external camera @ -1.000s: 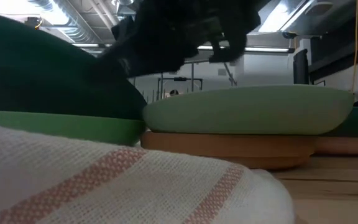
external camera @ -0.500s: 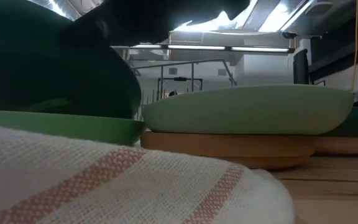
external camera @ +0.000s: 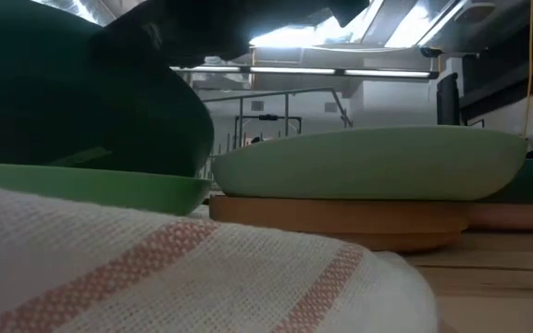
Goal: Sort dishes
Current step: Put the dark green plate into the dishwasher rack
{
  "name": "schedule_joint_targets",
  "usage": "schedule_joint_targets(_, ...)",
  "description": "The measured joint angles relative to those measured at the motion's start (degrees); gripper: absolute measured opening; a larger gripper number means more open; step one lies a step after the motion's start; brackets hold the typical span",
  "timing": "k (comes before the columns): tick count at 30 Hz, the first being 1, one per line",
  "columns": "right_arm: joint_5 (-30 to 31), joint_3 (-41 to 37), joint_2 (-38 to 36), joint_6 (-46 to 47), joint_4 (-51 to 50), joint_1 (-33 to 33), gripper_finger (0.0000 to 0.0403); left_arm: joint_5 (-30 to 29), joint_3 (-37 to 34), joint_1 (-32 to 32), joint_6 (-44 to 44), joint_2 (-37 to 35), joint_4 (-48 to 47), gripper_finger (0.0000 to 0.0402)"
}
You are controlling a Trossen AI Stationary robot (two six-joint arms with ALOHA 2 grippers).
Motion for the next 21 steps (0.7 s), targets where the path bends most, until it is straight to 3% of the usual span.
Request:
schedule_joint_targets(8, 0.4, 0.1, -2.8, 0.9, 0.0, 0.0, 0.0105, -0.6, 0.0, 0.1, -0.6, -2.7, 0.1, 0.0003)
schedule_joint_targets(21, 13.6, 0.2, -13.3, 0.7, -12.2, -0.1, 0.0103, -2.7, -0.1, 0.0, -2.1, -8.9, 2.9, 0.0001)
